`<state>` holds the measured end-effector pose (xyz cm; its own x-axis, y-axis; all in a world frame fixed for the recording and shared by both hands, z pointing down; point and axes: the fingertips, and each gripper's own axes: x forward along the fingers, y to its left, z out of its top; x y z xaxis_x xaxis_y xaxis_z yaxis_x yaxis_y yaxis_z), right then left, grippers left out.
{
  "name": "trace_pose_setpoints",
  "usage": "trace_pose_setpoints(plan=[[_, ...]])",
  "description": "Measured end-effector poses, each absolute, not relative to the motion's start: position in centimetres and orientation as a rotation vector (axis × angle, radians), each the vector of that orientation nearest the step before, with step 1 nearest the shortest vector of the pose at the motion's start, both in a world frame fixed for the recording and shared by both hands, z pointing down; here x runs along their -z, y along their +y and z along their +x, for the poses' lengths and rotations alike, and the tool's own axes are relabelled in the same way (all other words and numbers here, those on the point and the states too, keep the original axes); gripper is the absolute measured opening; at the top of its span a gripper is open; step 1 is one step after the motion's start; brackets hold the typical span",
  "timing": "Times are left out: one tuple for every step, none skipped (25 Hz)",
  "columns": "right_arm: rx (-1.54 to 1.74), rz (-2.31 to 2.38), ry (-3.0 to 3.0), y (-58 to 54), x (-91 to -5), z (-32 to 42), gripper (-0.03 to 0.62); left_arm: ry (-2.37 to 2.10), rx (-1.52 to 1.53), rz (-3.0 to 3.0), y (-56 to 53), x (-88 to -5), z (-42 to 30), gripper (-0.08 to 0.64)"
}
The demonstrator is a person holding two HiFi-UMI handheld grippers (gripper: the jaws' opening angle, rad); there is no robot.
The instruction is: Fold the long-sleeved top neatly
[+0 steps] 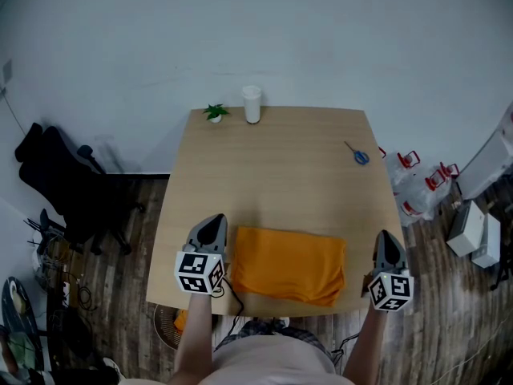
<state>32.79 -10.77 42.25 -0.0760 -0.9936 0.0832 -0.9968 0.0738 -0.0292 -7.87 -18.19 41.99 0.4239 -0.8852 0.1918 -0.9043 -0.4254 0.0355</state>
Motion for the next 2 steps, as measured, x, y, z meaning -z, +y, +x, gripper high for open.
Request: trace_pose_setpoints(plan=[[-0.123,2.107,-2.270,-10.70,-42.29,32.77,0.006,-1.603,-0.219,2.537,-18.13,-41.98,-7.86,0.001],[-0.125,2.107,-2.269,-10.62,-42.34,32.75,0.006,-1.603,-0.221,2.538,-18.07,-41.97,-7.86,0.000]])
